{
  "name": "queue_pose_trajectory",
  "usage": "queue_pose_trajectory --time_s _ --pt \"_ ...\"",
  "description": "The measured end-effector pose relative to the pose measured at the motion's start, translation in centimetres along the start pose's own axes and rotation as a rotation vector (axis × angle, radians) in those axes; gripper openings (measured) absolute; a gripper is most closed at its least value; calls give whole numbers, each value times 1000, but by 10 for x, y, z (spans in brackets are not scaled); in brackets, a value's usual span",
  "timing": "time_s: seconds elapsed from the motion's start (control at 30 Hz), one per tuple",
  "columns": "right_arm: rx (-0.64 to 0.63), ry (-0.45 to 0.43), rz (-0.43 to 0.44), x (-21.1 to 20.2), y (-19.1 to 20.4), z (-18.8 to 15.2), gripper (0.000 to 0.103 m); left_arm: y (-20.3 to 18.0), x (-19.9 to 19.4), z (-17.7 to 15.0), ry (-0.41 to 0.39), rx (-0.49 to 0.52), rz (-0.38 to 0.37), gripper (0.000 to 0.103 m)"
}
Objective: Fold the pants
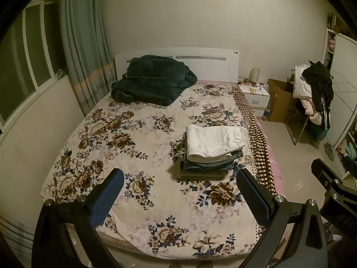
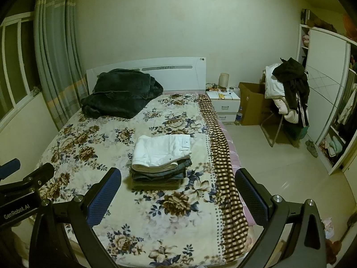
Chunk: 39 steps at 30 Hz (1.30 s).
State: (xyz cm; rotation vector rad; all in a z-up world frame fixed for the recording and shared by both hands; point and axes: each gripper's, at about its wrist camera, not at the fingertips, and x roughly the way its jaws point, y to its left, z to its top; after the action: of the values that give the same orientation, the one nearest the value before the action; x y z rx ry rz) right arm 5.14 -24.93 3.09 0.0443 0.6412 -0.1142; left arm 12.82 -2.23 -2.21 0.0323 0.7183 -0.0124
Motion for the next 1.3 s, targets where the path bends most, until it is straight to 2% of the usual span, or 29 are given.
queue_pose_trajectory --time_s 1.0,1.3 --pt "13 10 12 -7 -3 -6 103 -2 -9 6 -13 5 8 103" --pt "15 12 12 -9 -4 -8 103 -9 -14 -12 5 -1 0 103"
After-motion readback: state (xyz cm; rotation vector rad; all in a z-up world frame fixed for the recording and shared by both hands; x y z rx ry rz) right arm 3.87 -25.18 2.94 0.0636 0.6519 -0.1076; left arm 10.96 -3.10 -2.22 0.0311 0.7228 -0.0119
